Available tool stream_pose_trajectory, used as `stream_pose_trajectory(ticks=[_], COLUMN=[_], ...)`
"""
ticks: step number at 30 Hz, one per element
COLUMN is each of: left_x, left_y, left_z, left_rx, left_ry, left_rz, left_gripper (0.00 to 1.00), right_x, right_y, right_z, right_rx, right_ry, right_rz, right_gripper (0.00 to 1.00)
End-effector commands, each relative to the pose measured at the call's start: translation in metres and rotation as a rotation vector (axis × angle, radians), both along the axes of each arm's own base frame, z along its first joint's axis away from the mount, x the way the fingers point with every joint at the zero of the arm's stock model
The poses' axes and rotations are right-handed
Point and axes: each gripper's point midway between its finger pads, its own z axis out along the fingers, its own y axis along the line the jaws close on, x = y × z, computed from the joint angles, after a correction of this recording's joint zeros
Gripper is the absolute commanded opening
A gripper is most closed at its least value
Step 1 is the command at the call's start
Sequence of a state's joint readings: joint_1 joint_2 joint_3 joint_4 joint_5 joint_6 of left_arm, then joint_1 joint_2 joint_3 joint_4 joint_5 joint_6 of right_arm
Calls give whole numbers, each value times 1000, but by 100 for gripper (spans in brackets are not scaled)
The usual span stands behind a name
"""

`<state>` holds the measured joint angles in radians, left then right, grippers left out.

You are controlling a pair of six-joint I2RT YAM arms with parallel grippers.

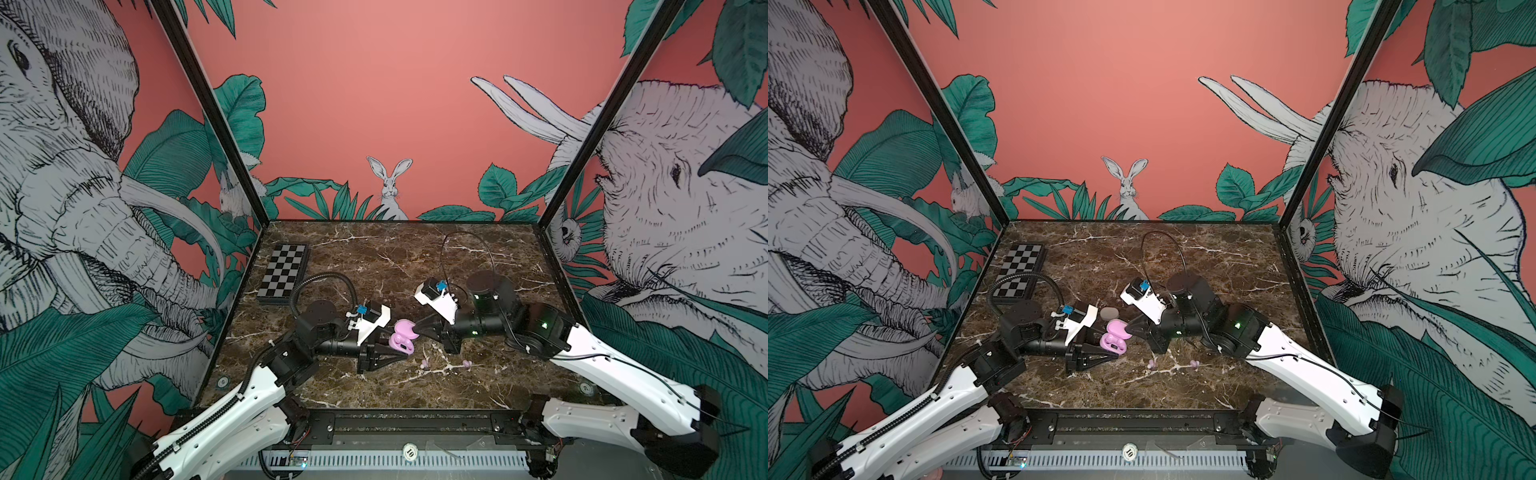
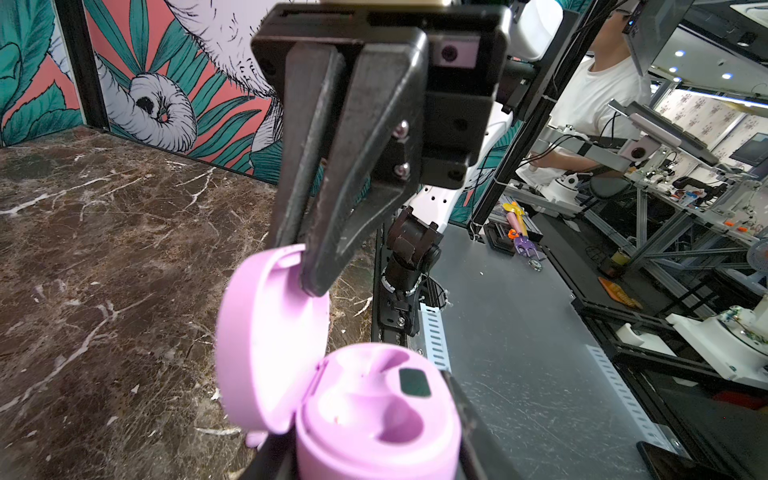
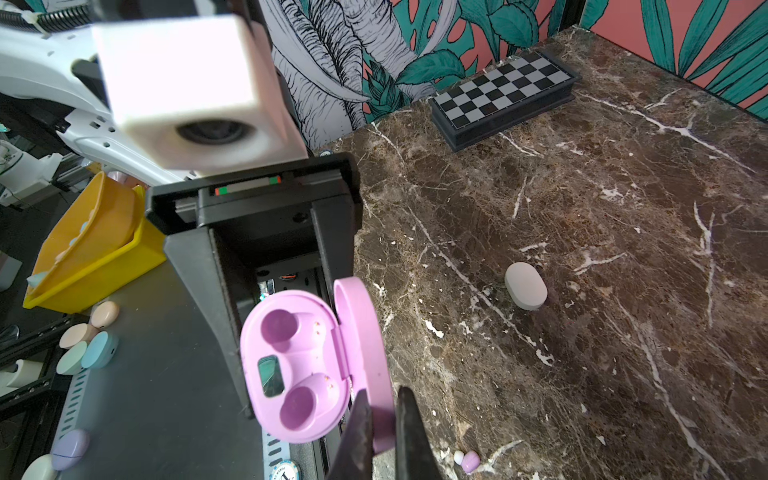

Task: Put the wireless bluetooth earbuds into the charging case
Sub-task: 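Lower the open pink case to the table while the left arm withdraws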

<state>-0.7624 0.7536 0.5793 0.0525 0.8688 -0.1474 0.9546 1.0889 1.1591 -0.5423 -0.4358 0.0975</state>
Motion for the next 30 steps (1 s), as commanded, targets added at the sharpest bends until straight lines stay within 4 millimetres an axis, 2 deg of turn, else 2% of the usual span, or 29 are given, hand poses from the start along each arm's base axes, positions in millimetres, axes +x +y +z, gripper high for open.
stream_pose_trajectory(ticks=[1, 4, 7, 11, 14, 17, 20, 23, 26, 30], left_x=[9, 12, 17, 28, 54, 90, 119, 134, 144, 149], left_y=[0, 1, 5, 18, 35, 64, 96, 121, 145, 165], left_z=[11, 10, 10, 15, 17, 15, 8, 2, -3, -3], left_rx=[-11, -6, 9, -12, -25, -20, 28, 79, 131, 183], left_ry=[-50, -58, -86, -180, -259, -322, -354, -389, -409, -434], left_rz=[45, 66, 117, 238, 440, 716, 964, 1123, 1273, 1384], left_gripper=[50, 66, 77, 83, 93, 99, 99, 99, 99, 99], right_x=[3, 12, 29, 60, 81, 103, 125, 139, 148, 160], right_y=[-4, -9, -17, -30, -35, -39, -51, -54, -48, -37], right_z=[21, 17, 7, -18, -38, -50, -68, -91, -105, -118], right_rx=[54, 26, -31, -156, -225, -259, -349, -460, -514, -535], right_ry=[-42, -87, -160, -243, -288, -392, -507, -582, -639, -735], right_rz=[-37, -75, -145, -250, -279, -305, -328, -266, -207, -90], right_gripper=[0, 0, 0, 0, 0, 0, 0, 0, 0, 0])
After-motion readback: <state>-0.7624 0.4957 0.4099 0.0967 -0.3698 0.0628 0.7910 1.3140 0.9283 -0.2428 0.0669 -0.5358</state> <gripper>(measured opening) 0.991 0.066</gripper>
